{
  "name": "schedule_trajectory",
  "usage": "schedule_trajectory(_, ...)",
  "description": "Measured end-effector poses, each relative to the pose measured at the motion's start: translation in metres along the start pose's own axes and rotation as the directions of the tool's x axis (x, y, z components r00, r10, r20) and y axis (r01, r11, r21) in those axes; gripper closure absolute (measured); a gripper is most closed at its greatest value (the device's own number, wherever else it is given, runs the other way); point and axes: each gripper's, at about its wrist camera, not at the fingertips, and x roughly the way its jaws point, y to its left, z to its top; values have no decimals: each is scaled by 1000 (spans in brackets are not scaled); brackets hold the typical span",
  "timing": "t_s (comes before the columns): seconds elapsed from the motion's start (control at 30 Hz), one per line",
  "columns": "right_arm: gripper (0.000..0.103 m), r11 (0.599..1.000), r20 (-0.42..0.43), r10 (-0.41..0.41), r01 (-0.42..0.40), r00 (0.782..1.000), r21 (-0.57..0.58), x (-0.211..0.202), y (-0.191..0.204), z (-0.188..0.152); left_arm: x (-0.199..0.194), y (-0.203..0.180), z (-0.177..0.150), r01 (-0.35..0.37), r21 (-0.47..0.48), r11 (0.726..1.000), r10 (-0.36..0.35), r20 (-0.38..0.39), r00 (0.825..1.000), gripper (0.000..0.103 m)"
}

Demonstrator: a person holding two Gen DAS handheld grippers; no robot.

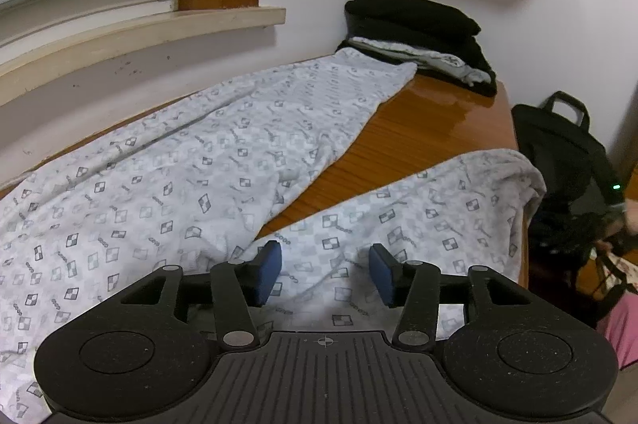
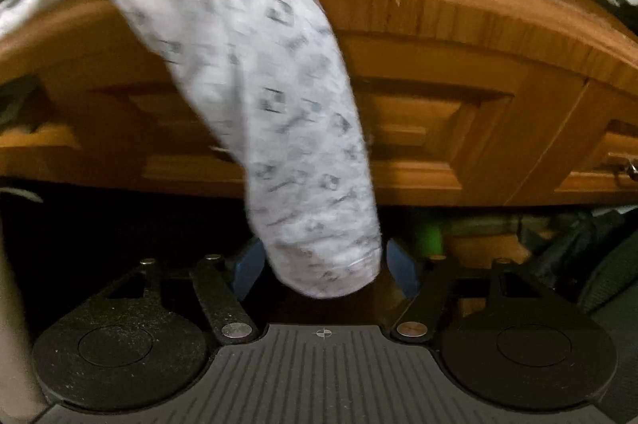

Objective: Fold clothes

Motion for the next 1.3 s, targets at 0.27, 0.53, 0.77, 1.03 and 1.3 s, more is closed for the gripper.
schedule_trajectory(0.27, 93, 995, 111, 24, -34, 994, 94, -7, -16, 2, 1, -1, 0, 12, 6, 1000, -12, -2, 1000, 42)
schedule_trajectory(0.53, 96, 986, 306, -157, 129, 939, 109, -114, -49, 36, -1, 0, -1, 6, -9, 1000, -6, 3, 1000, 40)
schedule_trajectory(0.77, 91, 953, 532, -273, 302, 802, 33, -151, -48, 143, -5, 2, 0, -31, -23, 999, 32, 22, 999, 38)
schedule_trajectory(1.03, 50, 967, 440, -233, 256, 867, 9, -76, -31, 186, -31, -4, -4, -87, -33, 996, 89, 76, 993, 32)
schedule_trajectory(1.3, 29, 980, 389, -182, 199, 903, -2, -59, -13, 142, -18, -36, 6, -18, 86, 996, 15, 45, 999, 28)
